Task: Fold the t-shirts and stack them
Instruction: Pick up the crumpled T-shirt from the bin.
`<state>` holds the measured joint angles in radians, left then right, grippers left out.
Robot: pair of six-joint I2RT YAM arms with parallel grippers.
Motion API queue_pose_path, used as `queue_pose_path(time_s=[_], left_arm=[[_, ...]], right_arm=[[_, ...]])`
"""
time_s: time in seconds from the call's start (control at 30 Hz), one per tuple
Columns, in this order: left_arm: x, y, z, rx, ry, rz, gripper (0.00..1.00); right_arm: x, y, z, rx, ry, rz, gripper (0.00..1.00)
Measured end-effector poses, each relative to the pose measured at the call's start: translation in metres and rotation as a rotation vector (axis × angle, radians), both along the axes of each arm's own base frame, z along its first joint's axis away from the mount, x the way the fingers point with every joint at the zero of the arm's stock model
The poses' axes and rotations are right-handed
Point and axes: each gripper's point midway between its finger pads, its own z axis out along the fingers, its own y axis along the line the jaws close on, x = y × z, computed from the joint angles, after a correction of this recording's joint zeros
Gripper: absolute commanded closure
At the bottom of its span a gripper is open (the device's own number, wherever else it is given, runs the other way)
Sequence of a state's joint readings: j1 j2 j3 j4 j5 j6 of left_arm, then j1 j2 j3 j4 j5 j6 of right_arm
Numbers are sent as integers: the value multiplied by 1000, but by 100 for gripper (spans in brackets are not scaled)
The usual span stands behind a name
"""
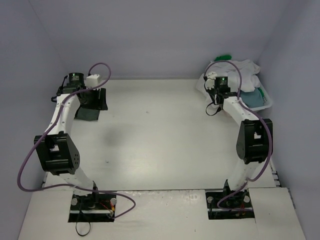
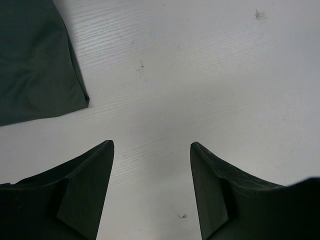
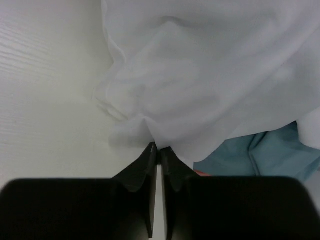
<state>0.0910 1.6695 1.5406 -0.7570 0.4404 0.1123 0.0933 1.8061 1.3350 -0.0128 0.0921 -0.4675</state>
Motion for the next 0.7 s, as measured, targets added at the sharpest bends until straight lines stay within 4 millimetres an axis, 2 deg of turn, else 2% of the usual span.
queue_pose_path(time_s=[0.1,0.17,0.3,0.37,0.47,0.6,0.7], left_arm=[[2,0,1,-2,-9,5,43],[2,0,0,-5,-11,9,43],[0,-1,-3,-7,-5,12,43],[-3,-1,-4,-8,0,12,43],[-7,-1,-3,-9,-2,10,43],[-17,-3,-2,-12,-4,3,43],[-26,-5,-2,-15,-3,-3,43]], right_arm=[[0,1,-10,10,18,-11,100],[0,3,-9,14,16,-9,100],[-6,13,3,28,11,22,100],[-14,25,18,48,6,67,100],[-31,51,59,89,-24,168,100],[-52,92,142,139,-140,315,100],[-82,137,203,178,-239,461,100]])
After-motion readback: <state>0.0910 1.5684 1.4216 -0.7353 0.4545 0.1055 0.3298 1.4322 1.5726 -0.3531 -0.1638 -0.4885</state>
